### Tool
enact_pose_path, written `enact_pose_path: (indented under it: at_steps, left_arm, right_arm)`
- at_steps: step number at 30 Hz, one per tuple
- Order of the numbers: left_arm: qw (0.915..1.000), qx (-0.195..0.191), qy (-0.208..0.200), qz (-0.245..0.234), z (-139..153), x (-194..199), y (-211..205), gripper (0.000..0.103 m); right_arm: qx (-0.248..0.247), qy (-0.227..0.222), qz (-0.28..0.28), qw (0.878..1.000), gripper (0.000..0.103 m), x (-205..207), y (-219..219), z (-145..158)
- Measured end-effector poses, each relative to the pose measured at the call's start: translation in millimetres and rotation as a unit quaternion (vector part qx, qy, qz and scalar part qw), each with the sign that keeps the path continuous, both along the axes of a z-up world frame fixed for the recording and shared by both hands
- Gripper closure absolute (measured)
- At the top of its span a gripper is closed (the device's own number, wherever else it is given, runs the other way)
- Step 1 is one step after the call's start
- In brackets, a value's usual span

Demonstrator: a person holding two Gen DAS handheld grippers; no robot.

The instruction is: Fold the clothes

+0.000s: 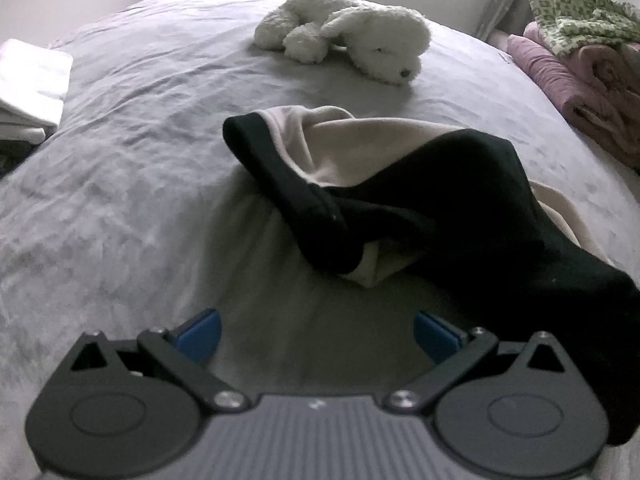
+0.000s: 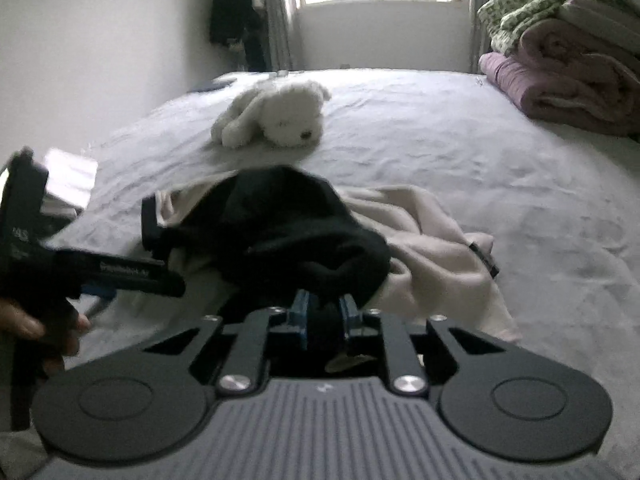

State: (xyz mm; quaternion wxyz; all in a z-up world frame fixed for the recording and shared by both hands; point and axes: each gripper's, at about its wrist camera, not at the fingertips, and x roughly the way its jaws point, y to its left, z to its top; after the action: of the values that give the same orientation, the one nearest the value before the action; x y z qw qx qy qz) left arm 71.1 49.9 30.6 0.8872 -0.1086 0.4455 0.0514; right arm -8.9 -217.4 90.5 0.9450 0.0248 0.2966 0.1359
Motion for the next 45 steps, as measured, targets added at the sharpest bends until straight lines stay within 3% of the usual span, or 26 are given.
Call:
enact_pose_path:
  at_steps: [7, 12, 14, 17, 20, 23, 25, 28, 31, 33, 35, 37, 45]
  left_arm:
    - [0.9998, -0.012, -0.001, 0.017, 2, 0, 12, 0.0]
    - [0.9996, -0.013, -0.001, 0.024, 2, 1, 17, 0.0]
    - [0.9998, -0.006, 0.001, 0.021, 1, 1, 15, 0.0]
    - [0.9997, 0.003, 0.001, 0.023, 0, 2, 14, 0.0]
    - [0.9997, 0.006, 0.002, 0.025, -1, 3, 16, 0.0]
    - [0.9996, 0.01, 0.001, 0.025, -1, 2, 15, 0.0]
    - [0.9996, 0.016, 0.001, 0.021, -1, 2, 13, 0.0]
    - [0.9994, 0.032, 0.001, 0.012, -2, 1, 9, 0.0]
    - [0.9991, 0.042, 0.001, 0.007, -1, 1, 7, 0.0]
    - [0.9984, 0.056, -0.003, 0.004, 1, -1, 6, 0.0]
    - [0.9973, 0.073, -0.008, 0.0, 2, -3, 4, 0.0]
    - [0.9958, 0.091, -0.014, -0.005, 3, -4, 1, 0.0]
    - [0.988, 0.143, -0.041, -0.044, 4, -11, -15, 0.0]
  right_arm:
    - [0.066, -0.112, 0.094, 0.987, 0.088, -49, -16, 50]
    - [0.178, -0.188, 0.179, 0.949, 0.088, -81, -47, 83]
    - [0.21, -0.213, 0.182, 0.937, 0.088, -88, -64, 92]
    - [0.209, -0.229, 0.135, 0.941, 0.088, -88, -86, 94]
    - [0.177, -0.221, 0.05, 0.958, 0.088, -77, -106, 88]
    - [0.1, -0.199, -0.056, 0.973, 0.088, -62, -115, 80]
    - [0.011, -0.158, -0.118, 0.98, 0.088, -42, -104, 66]
    - [-0.072, -0.083, -0.159, 0.981, 0.088, -15, -91, 36]
    - [-0.114, -0.042, -0.156, 0.98, 0.087, -5, -76, 20]
    - [-0.158, -0.049, -0.149, 0.975, 0.078, -7, -61, 18]
    - [-0.189, -0.069, -0.138, 0.97, 0.056, -10, -56, 16]
    - [-0.196, -0.085, -0.119, 0.97, 0.048, -14, -55, 15]
    - [-0.232, -0.11, -0.007, 0.967, 0.043, -14, -9, -7]
